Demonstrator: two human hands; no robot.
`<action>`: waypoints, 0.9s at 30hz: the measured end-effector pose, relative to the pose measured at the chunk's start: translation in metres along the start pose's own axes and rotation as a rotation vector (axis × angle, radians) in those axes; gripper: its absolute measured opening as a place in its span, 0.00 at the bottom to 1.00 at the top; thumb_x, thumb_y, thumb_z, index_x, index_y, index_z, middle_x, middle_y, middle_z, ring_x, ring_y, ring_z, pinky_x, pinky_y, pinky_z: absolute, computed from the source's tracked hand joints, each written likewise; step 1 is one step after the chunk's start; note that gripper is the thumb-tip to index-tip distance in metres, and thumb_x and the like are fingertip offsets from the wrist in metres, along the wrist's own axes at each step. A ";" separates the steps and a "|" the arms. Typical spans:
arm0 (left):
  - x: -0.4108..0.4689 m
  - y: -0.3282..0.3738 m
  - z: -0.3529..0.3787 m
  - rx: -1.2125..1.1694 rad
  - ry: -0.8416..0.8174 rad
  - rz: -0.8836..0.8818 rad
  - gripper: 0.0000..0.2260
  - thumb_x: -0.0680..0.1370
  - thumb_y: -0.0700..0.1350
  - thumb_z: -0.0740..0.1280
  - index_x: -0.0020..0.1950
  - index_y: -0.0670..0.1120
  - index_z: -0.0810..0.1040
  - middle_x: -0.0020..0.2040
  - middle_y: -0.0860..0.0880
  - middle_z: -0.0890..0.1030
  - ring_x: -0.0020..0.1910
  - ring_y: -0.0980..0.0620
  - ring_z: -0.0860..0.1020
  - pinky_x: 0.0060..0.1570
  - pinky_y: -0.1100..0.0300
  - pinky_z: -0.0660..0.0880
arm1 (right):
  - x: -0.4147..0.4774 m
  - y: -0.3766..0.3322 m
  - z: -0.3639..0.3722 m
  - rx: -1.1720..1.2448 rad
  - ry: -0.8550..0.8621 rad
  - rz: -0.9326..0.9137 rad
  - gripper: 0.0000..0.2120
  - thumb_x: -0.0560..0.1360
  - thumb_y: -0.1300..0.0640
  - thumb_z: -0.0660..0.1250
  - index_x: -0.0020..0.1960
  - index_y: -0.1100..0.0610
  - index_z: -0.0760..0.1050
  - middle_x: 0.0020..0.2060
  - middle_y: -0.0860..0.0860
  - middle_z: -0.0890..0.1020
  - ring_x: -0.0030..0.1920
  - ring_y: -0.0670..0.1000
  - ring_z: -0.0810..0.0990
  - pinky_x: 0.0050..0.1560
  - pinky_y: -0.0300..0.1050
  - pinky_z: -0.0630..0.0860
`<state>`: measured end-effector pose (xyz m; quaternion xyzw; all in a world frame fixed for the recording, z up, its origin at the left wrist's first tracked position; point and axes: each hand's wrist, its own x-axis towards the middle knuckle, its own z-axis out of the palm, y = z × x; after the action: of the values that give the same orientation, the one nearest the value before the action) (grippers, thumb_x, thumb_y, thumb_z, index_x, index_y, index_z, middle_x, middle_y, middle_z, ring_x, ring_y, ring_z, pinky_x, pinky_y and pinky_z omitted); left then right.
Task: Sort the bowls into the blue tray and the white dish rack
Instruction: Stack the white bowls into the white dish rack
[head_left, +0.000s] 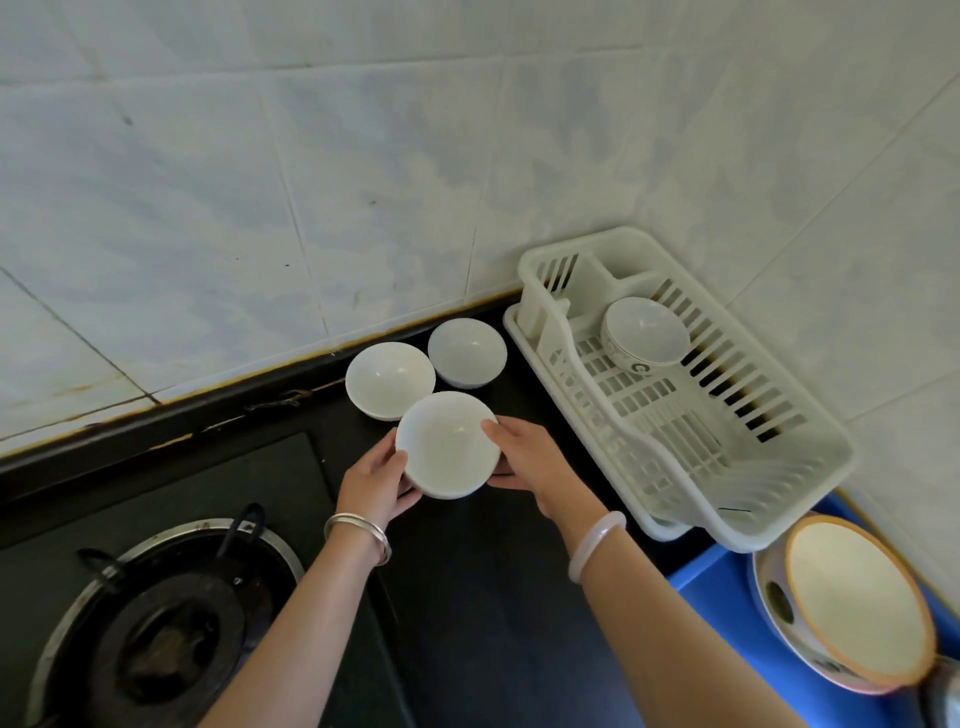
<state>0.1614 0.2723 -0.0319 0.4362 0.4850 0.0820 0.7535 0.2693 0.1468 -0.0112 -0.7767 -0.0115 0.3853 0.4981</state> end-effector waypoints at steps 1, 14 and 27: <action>-0.004 0.006 0.008 0.012 -0.022 0.018 0.17 0.77 0.38 0.62 0.63 0.53 0.75 0.56 0.49 0.77 0.52 0.46 0.78 0.41 0.56 0.78 | -0.004 -0.005 -0.008 0.007 0.025 -0.018 0.17 0.79 0.49 0.60 0.66 0.52 0.71 0.51 0.51 0.80 0.50 0.51 0.80 0.46 0.46 0.79; -0.035 0.048 0.193 0.283 -0.398 0.164 0.16 0.77 0.39 0.60 0.65 0.48 0.74 0.60 0.45 0.75 0.58 0.43 0.77 0.45 0.52 0.81 | -0.028 -0.049 -0.188 0.023 0.425 -0.025 0.12 0.79 0.46 0.59 0.54 0.54 0.72 0.38 0.52 0.79 0.37 0.55 0.82 0.48 0.54 0.81; -0.016 -0.026 0.315 0.483 -0.540 -0.123 0.21 0.77 0.31 0.52 0.67 0.45 0.71 0.68 0.40 0.71 0.60 0.37 0.72 0.46 0.46 0.74 | 0.018 0.032 -0.287 0.132 0.488 0.262 0.26 0.77 0.43 0.61 0.68 0.59 0.66 0.56 0.58 0.73 0.50 0.62 0.76 0.50 0.56 0.78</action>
<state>0.3985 0.0657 0.0067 0.5776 0.2994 -0.1982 0.7331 0.4451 -0.0813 0.0119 -0.8073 0.2342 0.2478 0.4816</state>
